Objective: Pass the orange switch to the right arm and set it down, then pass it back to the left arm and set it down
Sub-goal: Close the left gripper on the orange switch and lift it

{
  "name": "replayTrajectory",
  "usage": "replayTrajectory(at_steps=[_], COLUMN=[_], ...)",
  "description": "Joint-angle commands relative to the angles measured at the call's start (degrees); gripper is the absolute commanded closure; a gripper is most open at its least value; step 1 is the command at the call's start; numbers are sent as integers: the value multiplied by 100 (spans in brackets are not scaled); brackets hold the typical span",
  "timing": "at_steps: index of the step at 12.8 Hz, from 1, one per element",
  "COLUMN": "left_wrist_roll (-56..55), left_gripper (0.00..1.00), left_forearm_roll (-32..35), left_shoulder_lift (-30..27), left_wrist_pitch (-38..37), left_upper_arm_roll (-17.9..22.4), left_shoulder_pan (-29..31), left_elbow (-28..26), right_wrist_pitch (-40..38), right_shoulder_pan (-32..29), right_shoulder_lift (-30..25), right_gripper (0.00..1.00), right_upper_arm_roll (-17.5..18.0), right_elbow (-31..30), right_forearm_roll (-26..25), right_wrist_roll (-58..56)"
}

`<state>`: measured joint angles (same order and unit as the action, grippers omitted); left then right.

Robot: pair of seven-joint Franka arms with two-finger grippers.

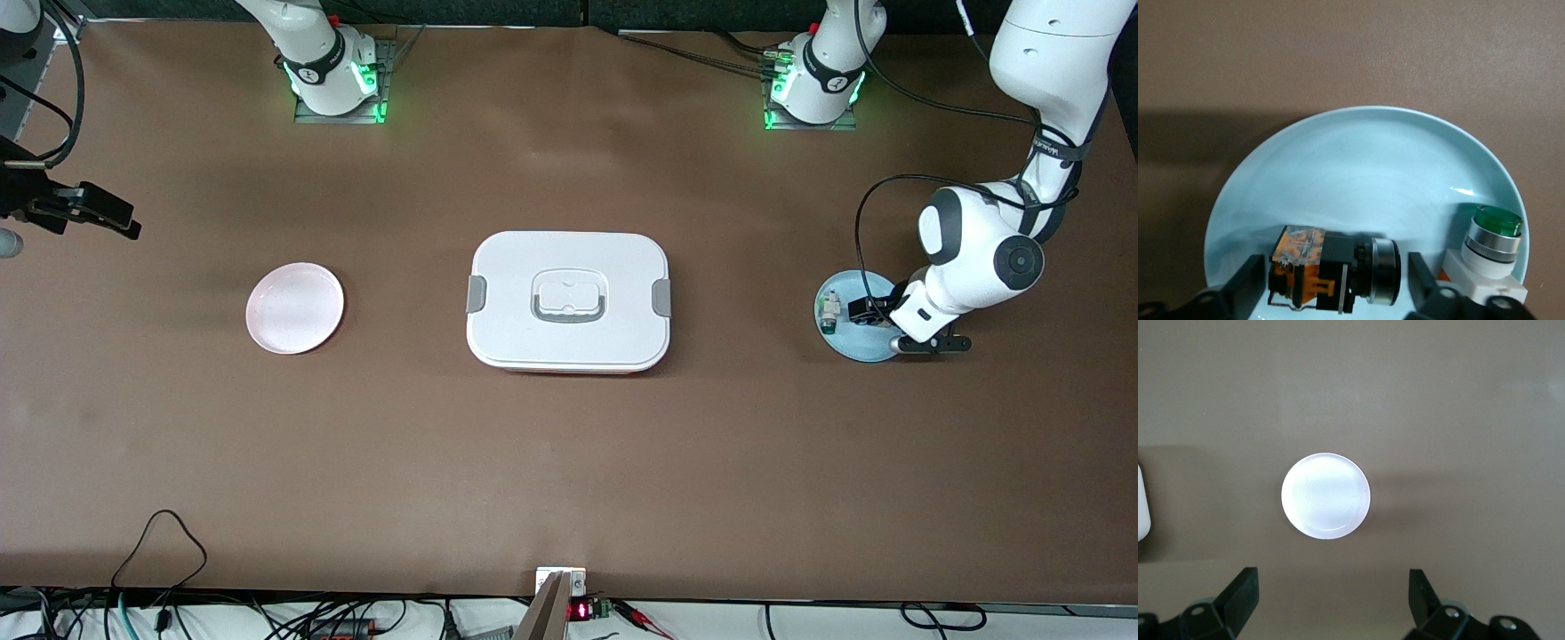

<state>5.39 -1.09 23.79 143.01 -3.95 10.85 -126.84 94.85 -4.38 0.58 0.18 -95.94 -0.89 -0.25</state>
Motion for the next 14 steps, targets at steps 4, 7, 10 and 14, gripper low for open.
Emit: replayTrajectory(at_steps=[4,7,10,14], left_wrist_roll=[147,42,-265,-1705], left_gripper=[60,60,63,64], left_forearm_roll=[-102,-102,-102,-703], left_shoulder_lift=[-111,-436,-673,-981], left_wrist_pitch=[-44,-623,-1657,-4223], left_upper_arm_roll=[-114,-193,-369,-1028], left_shoulder_pan=[40,-21,-22,-4], left_elbow=[-43,36,535,1660], right_wrist_pitch=[-107,-107,-107,-107], right_shoulder_pan=[-72,-81,-81,-81], right_shoulder_lift=[38,38,82,82], right_gripper=[0,0,0,0], right_upper_arm_roll=[53,44,35,26], right_elbow=[84,84,102,120], right_forearm_roll=[18,36,45,54], right_wrist_roll=[7,7,68,-11])
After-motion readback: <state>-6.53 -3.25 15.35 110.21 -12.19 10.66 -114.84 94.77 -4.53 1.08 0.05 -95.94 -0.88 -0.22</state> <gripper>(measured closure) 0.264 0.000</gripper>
